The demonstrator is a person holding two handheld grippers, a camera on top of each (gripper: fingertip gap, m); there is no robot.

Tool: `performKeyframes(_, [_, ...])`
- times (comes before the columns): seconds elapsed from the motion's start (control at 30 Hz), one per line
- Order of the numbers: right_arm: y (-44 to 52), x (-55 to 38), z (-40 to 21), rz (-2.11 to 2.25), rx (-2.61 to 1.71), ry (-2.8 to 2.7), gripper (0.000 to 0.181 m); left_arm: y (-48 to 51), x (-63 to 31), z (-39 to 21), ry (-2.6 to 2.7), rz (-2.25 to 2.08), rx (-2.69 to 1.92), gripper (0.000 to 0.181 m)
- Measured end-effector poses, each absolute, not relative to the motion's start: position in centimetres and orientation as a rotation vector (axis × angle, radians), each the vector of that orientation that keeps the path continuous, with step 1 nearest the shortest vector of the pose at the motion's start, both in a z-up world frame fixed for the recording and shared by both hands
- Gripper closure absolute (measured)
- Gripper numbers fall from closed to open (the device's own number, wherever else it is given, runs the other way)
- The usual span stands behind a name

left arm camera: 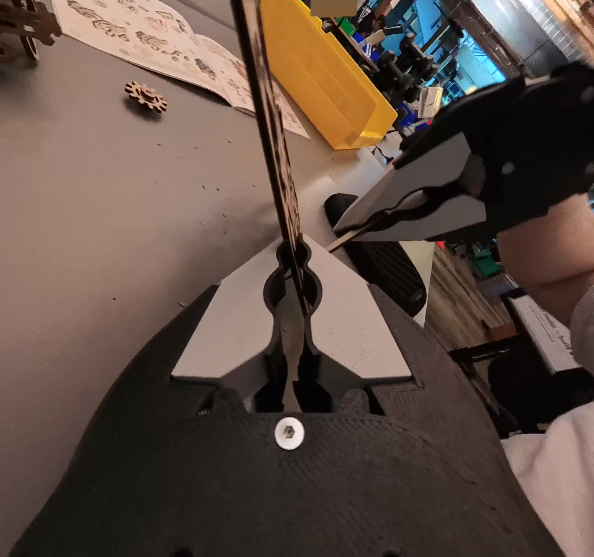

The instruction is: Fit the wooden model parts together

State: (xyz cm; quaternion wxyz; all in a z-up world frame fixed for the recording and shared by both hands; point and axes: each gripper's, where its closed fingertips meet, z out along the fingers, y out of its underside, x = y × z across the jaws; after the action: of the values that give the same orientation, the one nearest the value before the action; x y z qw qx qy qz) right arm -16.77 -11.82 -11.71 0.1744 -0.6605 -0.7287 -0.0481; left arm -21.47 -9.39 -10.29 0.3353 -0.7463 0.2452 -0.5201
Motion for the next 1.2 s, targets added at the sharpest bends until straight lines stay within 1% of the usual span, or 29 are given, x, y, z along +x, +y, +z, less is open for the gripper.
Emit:
performKeyframes(0.13, [-11.9,-16.9,-11.7,0.078,-1.976,-2.137,0.180,-9.4,-21.6,-10.2,0.649,-1.346,-1.942,0.180])
performKeyframes(0.23, [-11.0,-17.4,-11.8,0.156,-1.946,-2.013,0.180,-8.8,-22.2,-10.1,0.563,-1.398,-1.940,0.180])
performKeyframes(0.33, [-11.3,-17.6,-12.4,0.187,-1.827,-1.914,0.180,-9.0,-22.3,-10.2,0.555,-1.469,-1.951,0.181])
performKeyframes(0.43, [-11.4,-17.8,-12.5,0.241,-1.809,-1.753,0.180,-9.2,-22.2,-10.3,0.585,-1.442,-1.955,0.180])
performKeyframes(0.5, [-11.4,-18.0,-12.5,0.167,-1.794,-1.669,0.180,-8.9,-22.3,-10.3,0.563,-1.423,-1.960,0.181])
performKeyframes(0.63, [-11.6,-18.6,-12.1,-0.240,-1.749,-1.753,0.181,-8.2,-22.5,-10.5,0.519,-1.364,-1.972,0.180])
performKeyframes(0.8, [-11.5,-20.4,-10.8,-0.404,-1.883,-1.971,0.181,-7.8,-21.9,-10.2,0.530,-1.311,-1.950,0.180])
performKeyframes(0.87, [-11.3,-20.8,-10.7,-0.403,-1.943,-2.074,0.181,-7.7,-22.1,-10.2,0.518,-1.311,-1.946,0.180])
performKeyframes(1.0, [-11.0,-21.2,-10.3,-0.213,-2.023,-2.185,0.181,-7.6,-22.6,-10.2,0.460,-1.431,-1.945,0.180])
performKeyframes(1.2, [-11.3,-21.3,-9.3,0.176,-2.003,-2.053,0.181,-7.9,-22.6,-9.3,0.463,-1.535,-1.885,0.180])
